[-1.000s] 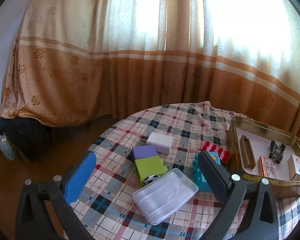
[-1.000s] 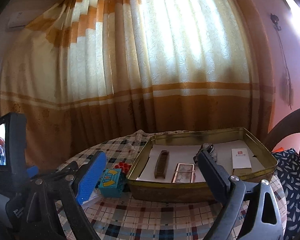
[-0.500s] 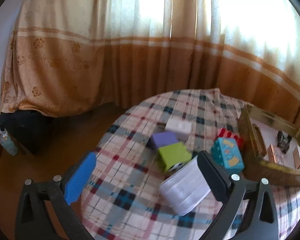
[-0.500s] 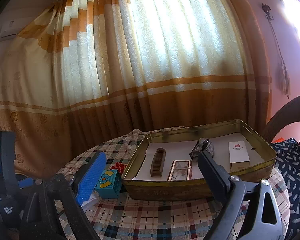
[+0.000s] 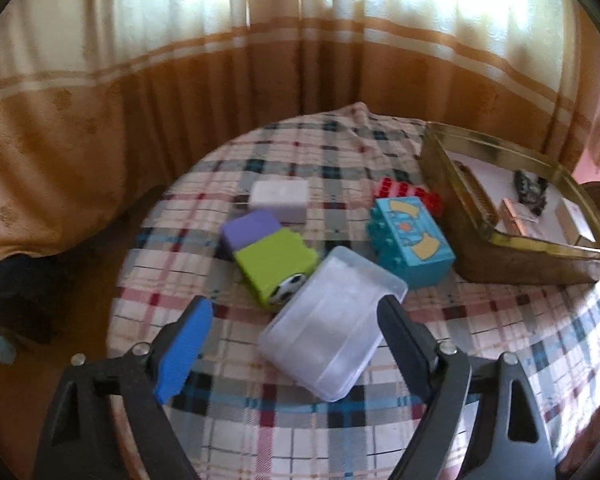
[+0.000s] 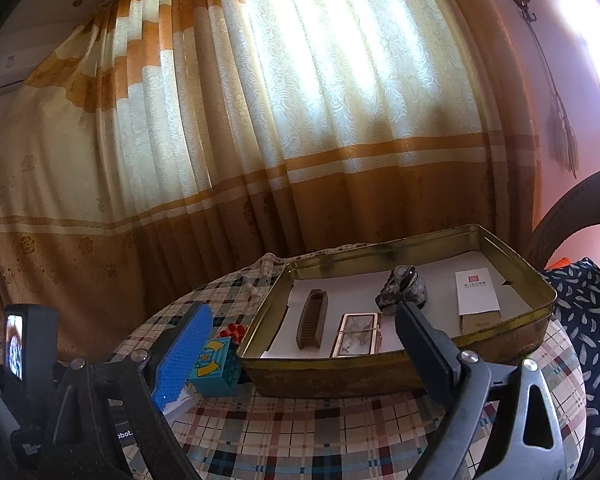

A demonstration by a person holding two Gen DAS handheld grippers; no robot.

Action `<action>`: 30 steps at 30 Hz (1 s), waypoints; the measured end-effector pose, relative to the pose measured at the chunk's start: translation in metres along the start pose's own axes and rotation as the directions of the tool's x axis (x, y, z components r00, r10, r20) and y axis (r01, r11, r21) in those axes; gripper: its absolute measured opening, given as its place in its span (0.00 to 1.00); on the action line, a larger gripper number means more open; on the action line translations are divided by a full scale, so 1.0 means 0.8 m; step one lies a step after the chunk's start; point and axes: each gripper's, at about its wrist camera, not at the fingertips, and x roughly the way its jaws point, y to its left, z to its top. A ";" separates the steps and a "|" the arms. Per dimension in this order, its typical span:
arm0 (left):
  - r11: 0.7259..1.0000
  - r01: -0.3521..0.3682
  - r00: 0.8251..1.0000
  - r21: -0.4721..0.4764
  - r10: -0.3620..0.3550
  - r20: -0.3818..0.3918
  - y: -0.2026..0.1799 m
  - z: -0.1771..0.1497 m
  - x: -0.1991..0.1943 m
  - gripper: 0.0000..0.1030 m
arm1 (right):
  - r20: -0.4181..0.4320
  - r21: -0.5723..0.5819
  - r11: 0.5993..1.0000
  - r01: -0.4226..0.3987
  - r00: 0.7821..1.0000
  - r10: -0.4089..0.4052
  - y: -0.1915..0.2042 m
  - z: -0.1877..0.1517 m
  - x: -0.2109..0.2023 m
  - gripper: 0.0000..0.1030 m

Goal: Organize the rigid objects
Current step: 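Grasp the clear plastic box with the left tool and lift it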

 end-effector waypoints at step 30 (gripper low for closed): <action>0.986 0.082 0.993 -0.143 -0.069 0.092 0.016 -0.026 -0.024 0.53 | -0.073 -0.067 0.997 -0.049 0.996 0.044 0.017 0.000 0.015 0.92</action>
